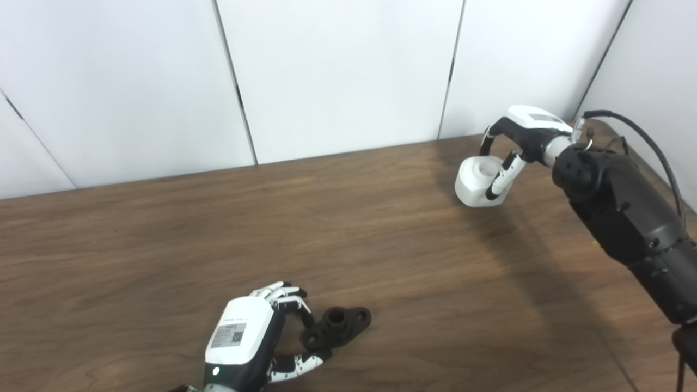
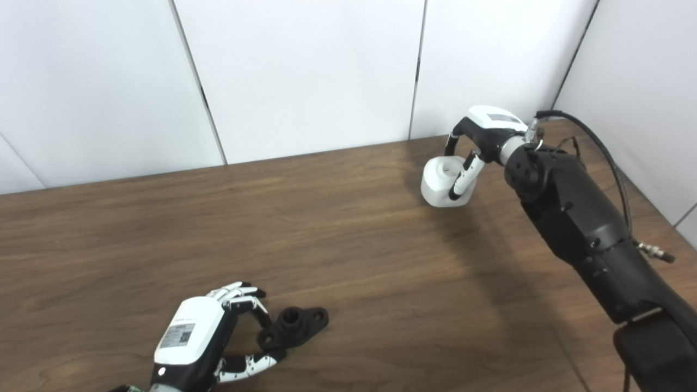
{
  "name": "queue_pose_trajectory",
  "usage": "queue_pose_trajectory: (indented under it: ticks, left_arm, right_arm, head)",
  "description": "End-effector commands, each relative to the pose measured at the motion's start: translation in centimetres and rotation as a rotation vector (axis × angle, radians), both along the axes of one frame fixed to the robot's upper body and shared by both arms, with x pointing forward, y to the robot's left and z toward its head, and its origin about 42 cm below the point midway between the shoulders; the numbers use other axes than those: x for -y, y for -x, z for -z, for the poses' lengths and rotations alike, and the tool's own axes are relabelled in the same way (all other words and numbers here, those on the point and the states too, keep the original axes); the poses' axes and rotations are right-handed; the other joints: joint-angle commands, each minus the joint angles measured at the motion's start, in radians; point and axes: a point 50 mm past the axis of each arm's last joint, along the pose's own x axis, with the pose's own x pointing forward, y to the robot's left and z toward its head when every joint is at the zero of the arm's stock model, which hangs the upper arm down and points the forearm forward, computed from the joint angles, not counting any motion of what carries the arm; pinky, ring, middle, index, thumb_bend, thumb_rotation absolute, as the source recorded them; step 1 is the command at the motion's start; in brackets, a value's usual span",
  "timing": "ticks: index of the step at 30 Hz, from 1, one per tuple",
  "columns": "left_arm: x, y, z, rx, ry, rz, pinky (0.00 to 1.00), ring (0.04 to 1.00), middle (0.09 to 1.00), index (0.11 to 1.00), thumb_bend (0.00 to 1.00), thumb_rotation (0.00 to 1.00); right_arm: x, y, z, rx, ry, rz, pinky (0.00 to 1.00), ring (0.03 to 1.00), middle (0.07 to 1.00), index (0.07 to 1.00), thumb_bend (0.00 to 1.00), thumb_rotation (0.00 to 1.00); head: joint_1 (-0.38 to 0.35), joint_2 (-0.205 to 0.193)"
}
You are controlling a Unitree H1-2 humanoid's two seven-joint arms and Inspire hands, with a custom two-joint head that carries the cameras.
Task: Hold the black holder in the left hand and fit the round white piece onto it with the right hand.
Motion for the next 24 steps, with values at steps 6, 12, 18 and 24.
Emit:
queue_pose_trajectory:
  ticks: [6, 12, 18, 24]
  left_arm:
    - [-0.1, 0.3, 0.8, -0.048, -0.048, 0.009, 0.81, 0.849, 0.772, 0.488, 0.52, 0.05]
    - [0.0, 0.3, 0.7, -0.053, -0.045, 0.005, 0.81, 0.848, 0.772, 0.488, 0.52, 0.05]
    - [0.2, 0.3, 0.7, -0.049, -0.046, 0.009, 0.81, 0.846, 0.771, 0.488, 0.52, 0.05]
    - [0.7, 0.0, 0.8, -0.048, -0.041, 0.016, 0.81, 0.847, 0.769, 0.488, 0.52, 0.05]
  right_arm:
    - [0.3, -0.2, -3.0, 0.116, 0.016, -0.017, 0.89, 0.967, 0.849, 0.486, 0.52, 0.14]
    - [0.3, -0.1, -3.1, 0.120, 0.016, -0.013, 0.89, 0.966, 0.849, 0.486, 0.52, 0.14]
    - [-0.3, 0.4, -4.1, 0.133, 0.038, -0.045, 0.88, 0.948, 0.836, 0.486, 0.52, 0.14]
    - [-2.4, 2.0, -6.7, 0.132, 0.019, -0.113, 0.85, 0.933, 0.829, 0.485, 0.52, 0.14]
  head:
    - [-0.001, 0.004]
    - [0.000, 0.008]
    - [0.008, 0.011]
    - [0.017, 0.017]
